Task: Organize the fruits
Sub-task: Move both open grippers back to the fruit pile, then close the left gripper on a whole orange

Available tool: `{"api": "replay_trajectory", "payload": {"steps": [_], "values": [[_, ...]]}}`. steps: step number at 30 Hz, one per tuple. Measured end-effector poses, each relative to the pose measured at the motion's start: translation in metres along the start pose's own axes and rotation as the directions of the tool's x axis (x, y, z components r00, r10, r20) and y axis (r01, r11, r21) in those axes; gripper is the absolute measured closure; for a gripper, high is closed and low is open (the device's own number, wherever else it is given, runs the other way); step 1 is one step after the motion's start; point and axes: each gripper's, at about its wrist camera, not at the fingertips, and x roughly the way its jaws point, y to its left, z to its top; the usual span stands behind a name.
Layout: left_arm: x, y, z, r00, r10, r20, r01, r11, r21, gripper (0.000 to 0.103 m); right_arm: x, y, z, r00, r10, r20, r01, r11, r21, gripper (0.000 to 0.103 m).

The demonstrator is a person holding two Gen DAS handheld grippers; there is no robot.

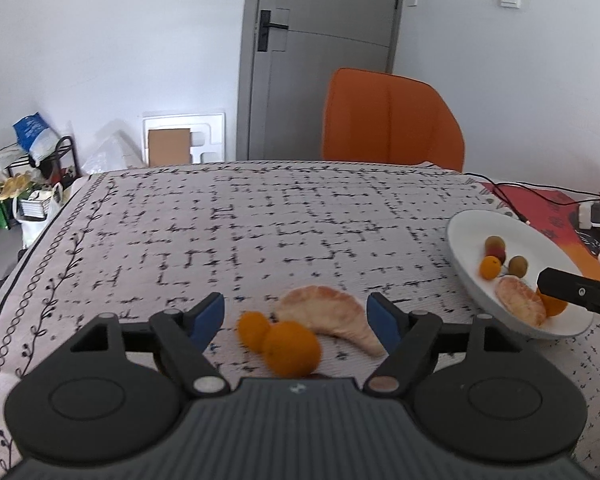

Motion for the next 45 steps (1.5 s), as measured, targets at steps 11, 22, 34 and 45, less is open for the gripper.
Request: {"api": "replay_trajectory", "payload": {"steps": [11,22,34,45], "values": [[0.005,0.017,-0.01,0.999,-0.004,-0.035,0.002,0.999,-0.052,0.027,0.011,0.019,-0.001,0.999,0.049,-0.018,-0.05,0.998,-0.031,0.016],[0.022,0.013,-0.018,0.994,-0.065,-0.082,0.06,0.996,-0.063,0.069,0.022,0.038,-0.002,0.997,0.07,-0.045,-0.073,0.994,-0.075,0.015],[0.009,0.037,-0.015,0.997,-0.046,-0.055,0.042,0.997,-0.062,0.069,0.047,0.068,-0.003,0.989,0.117,-0.09,-0.129,0.982,-0.135,0.016],[0.002,0.054,-0.014,0.999,-0.002,-0.04,-0.001,0.997,-0.08,0.069,0.072,0.096,-0.012,0.972,0.162,-0.17,-0.193,0.964,-0.185,0.016]]}}
